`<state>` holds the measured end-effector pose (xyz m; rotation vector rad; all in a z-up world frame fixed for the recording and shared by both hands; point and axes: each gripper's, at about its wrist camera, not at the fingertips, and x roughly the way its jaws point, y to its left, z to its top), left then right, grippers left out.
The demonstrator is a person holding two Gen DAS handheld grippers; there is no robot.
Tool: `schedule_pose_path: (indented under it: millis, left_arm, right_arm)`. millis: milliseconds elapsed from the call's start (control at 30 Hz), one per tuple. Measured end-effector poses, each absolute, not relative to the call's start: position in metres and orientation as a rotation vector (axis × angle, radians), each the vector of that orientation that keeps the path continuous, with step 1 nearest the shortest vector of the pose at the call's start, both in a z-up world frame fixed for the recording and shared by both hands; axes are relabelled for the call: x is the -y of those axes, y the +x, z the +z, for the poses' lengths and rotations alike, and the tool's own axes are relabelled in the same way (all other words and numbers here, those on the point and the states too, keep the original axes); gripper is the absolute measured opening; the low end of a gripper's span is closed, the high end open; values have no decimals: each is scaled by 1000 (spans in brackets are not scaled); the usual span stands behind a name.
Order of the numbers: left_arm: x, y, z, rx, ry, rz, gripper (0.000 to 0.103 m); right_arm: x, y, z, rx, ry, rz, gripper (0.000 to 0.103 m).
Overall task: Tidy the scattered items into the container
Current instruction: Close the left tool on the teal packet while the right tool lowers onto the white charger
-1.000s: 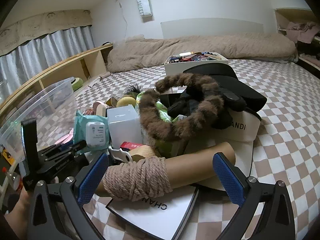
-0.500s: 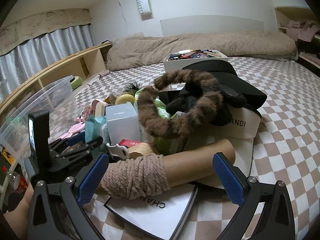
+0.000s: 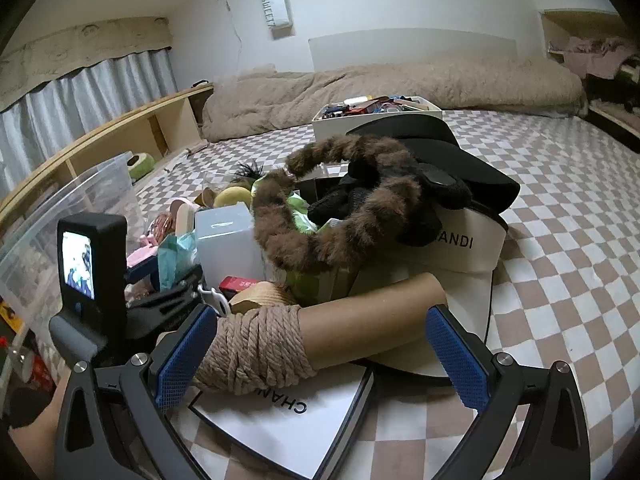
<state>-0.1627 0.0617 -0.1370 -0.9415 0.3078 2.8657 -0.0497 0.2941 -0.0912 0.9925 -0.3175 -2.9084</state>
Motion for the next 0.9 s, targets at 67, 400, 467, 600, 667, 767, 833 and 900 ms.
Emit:
schedule_pose_path:
  millis: [67, 400, 467, 600, 667, 767, 833, 900]
  left_arm:
    - [-57, -161, -136, -295, -939, 2858, 45]
    - [-12, -151, -119, -16, -972, 2758, 30]
    - [-7, -149, -116, 25, -984, 2742, 29]
    - [3, -142, -108, 79, -987, 2720, 29]
    - [4, -137, -104, 62, -971, 2720, 29]
    - [7, -126, -96, 35, -933, 2724, 29]
    - [9, -118, -90, -1, -896, 2742, 29]
    - [12, -111, -85, -31, -865, 2759, 29]
  right_arm:
    - [-294, -49, -92, 309, 984, -2914, 103]
    - [-284, -50, -96, 256, 1005, -2871, 103]
    - [-277, -50, -95, 208, 1016, -2867, 103]
    - [-262, -51, -89, 123, 1007, -2887, 103]
    - [-257, -52, -87, 119, 1000, -2881, 103]
    - [-252, -52, -85, 144, 1007, -2858, 103]
    - [-247, -53, -84, 160, 1016, -2837, 103]
    - [-238, -54, -82, 160, 1021, -2817, 103]
